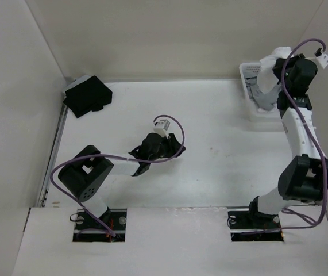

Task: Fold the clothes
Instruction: Move the tank top to the center of the board, then flatten the tank top out

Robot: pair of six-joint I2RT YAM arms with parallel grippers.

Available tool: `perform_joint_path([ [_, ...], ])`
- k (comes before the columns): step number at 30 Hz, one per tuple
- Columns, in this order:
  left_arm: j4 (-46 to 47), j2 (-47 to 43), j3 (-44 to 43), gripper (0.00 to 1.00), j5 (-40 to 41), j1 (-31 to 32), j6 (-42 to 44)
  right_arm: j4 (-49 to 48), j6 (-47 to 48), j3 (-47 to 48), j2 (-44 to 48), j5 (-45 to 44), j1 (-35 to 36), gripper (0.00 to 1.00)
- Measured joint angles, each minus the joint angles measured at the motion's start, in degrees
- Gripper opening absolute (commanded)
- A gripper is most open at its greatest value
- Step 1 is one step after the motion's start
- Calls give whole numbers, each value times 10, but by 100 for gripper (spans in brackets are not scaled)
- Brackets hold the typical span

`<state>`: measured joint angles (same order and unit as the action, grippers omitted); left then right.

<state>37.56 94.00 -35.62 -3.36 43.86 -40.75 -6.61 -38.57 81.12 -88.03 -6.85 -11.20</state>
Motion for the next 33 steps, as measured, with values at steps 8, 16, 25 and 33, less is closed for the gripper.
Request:
perform_joint_path([
  [8, -6, -77, 44, 35, 9, -75, -33, -1, -4, -103, 222, 43, 212, 12],
  [16, -62, -245, 116, 40, 47, -165, -69, -47, -41, -305, 167, 51, 391, 57],
  [25, -192, -313, 177, 28, 87, -236, -69, 40, -44, -445, 166, 0, 487, 16],
  [33, -224, -275, 154, 33, 125, -130, -39, 161, -108, -474, 157, -125, 603, 44],
])
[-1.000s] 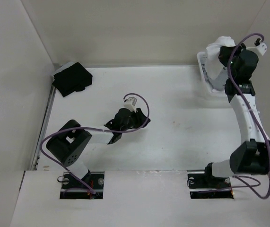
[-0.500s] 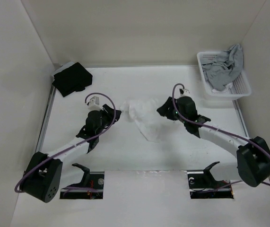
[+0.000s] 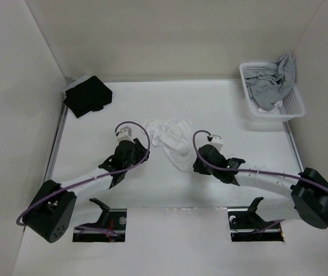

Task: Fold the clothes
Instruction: Flatten the tank top out

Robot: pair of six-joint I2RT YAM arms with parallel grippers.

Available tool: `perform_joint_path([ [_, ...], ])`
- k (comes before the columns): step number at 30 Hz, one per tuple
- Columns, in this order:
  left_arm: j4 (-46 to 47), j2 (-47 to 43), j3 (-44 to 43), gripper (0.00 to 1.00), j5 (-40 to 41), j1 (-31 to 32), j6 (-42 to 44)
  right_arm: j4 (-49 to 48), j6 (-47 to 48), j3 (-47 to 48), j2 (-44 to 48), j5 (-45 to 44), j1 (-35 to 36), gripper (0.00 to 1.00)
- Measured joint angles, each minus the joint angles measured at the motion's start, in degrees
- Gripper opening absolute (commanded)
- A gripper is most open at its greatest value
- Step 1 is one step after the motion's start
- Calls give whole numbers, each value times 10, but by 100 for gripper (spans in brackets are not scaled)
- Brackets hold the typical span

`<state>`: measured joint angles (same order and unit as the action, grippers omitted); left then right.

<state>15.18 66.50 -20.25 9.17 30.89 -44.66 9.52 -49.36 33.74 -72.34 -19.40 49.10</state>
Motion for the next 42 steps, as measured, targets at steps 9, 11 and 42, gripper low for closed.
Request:
perform_joint_path([
  [9, 27, 113, -57, 41, 23, 17, 14, 59, -70, -10, -25, -42, 16, 45],
  [11, 37, 131, -66, 41, 23, 14, 14, 51, -75, -10, -33, -42, 16, 44],
  [42, 50, 19, -74, 39, 13, -36, 9, 54, 62, 273, 144, 5, -14, 0],
])
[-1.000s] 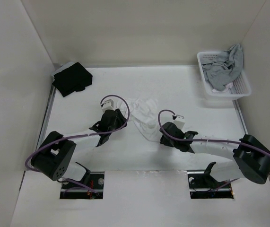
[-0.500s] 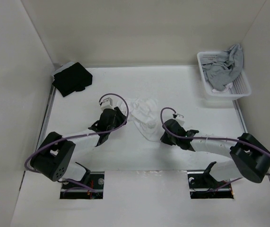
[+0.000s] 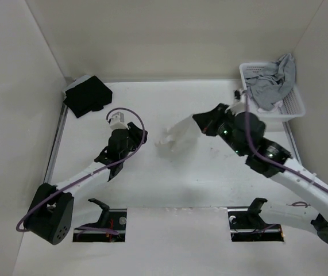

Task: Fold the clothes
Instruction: Flatten the tank top out

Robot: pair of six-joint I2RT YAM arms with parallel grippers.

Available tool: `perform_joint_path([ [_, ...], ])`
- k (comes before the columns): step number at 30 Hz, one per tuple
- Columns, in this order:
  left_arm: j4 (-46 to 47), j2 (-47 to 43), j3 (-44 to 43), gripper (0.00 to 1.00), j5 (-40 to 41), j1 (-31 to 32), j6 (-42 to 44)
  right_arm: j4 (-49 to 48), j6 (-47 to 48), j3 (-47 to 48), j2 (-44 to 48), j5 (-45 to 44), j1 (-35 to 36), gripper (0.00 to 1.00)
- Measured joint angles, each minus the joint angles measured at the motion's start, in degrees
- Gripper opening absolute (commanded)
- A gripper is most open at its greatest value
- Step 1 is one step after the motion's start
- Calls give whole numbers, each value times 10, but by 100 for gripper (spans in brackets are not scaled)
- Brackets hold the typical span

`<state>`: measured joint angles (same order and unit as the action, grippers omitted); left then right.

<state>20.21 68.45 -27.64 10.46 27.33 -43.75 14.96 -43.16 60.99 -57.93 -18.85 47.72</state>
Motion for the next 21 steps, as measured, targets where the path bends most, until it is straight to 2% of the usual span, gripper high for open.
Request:
perform_joint_path([
  [4, -16, -63, 0, 39, -2, -27, -7, 6, 64, 179, 20, -37, 75, 0],
  [8, -22, -95, 0, 39, -5, -31, -16, 6, 113, 265, 19, -65, 108, 0],
  [11, -31, -95, 0, 39, -7, -31, -19, 5, 127, 280, -10, -57, 79, 0],
  [17, -40, -90, 0, 39, -17, -30, -25, 19, 130, 292, -147, 10, -16, 0],
  [21, -43, -90, 0, 39, -22, -31, -29, 48, 136, 339, -229, 31, -31, 0],
])
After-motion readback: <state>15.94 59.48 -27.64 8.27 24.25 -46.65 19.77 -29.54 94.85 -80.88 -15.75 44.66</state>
